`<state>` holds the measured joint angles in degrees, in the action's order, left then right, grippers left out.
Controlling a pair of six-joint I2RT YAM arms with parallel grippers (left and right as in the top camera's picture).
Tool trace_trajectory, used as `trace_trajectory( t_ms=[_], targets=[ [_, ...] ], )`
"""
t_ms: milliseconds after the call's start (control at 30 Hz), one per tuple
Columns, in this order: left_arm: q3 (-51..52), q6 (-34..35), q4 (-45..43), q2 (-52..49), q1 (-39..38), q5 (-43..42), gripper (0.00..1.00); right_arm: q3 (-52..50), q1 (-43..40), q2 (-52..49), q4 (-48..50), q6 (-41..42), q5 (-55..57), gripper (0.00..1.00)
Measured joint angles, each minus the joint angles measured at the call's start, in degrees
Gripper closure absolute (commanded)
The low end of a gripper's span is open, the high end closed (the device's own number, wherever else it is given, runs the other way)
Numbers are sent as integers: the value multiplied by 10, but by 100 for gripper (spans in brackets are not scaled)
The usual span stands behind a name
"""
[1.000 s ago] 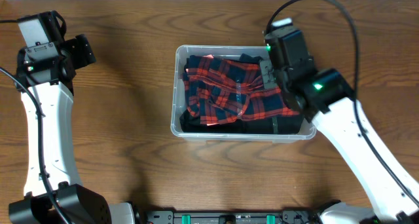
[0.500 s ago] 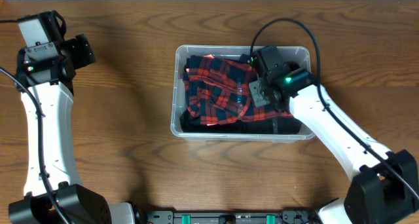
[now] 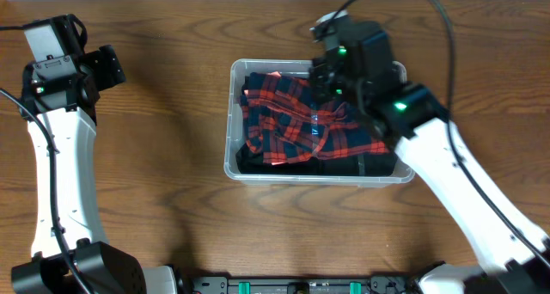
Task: Pack container
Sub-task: 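Tuck the plaid shirt's edges down along the bin's right side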
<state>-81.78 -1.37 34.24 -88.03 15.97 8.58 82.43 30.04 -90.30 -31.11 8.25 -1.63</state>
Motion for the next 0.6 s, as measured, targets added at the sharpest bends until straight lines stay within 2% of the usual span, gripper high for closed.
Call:
trace_trajectory(
  t_ms=[333,600],
  targets=[
    [0,0,0,0,0,0,2,-8,41,-190,27,-25,-44,99],
    [0,0,0,0,0,0,2,0,42,-184,18,-30,-44,99]
  ],
)
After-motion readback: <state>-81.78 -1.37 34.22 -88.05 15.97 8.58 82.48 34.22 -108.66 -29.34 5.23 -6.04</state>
